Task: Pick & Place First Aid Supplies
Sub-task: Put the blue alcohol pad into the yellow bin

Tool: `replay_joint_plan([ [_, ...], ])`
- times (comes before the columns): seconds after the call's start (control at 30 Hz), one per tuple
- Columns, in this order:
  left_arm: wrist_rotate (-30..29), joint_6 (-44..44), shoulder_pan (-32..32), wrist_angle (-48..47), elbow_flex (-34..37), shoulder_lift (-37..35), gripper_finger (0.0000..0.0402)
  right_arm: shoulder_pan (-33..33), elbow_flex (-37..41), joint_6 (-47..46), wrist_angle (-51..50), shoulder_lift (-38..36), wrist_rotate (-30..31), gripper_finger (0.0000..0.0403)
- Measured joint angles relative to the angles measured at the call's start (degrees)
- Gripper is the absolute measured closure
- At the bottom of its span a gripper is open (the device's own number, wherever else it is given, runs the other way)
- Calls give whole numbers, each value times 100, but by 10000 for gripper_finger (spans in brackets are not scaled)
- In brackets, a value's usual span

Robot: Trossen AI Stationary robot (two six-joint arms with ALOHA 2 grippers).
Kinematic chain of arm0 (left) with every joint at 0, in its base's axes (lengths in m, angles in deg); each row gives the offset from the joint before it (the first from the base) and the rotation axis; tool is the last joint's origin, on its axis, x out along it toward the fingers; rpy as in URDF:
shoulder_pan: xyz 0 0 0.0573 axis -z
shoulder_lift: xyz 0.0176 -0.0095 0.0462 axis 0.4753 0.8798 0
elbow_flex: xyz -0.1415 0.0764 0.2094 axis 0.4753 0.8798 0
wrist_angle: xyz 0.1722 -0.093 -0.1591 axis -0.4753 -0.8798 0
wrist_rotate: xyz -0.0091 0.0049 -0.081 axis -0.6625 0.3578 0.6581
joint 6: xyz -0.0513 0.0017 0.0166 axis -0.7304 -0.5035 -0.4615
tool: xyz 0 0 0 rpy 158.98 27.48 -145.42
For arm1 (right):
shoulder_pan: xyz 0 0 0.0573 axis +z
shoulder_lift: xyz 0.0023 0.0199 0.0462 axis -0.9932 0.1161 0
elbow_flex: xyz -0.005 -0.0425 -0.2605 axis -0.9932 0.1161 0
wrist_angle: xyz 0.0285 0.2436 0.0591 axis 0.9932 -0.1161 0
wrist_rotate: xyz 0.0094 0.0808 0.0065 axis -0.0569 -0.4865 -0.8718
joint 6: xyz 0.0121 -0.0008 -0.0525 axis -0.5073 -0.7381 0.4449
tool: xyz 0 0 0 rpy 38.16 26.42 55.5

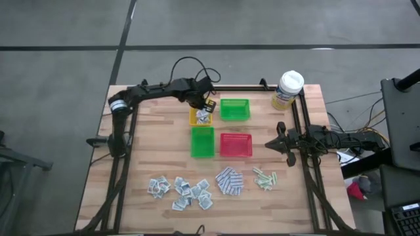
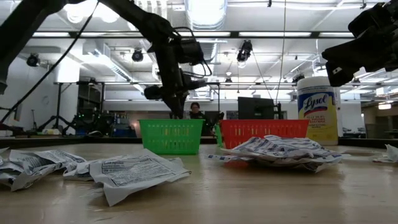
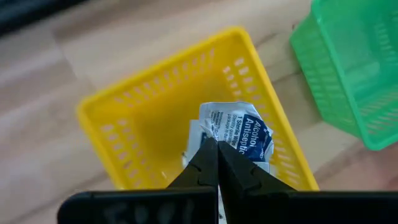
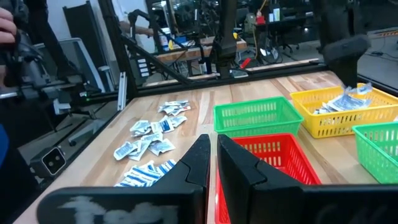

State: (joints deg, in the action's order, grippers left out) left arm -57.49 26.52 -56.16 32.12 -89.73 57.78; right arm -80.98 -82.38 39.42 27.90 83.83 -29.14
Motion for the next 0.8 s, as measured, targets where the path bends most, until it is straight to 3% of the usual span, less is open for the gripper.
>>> replay_joint_plan([
  [0.17,385,-186,-14,-105,50,36,402,2,2,-1,0,0,0,374],
  [0.8,119,-269,-25,-103,61,38,396,0,2,-1,0,0,0,374],
])
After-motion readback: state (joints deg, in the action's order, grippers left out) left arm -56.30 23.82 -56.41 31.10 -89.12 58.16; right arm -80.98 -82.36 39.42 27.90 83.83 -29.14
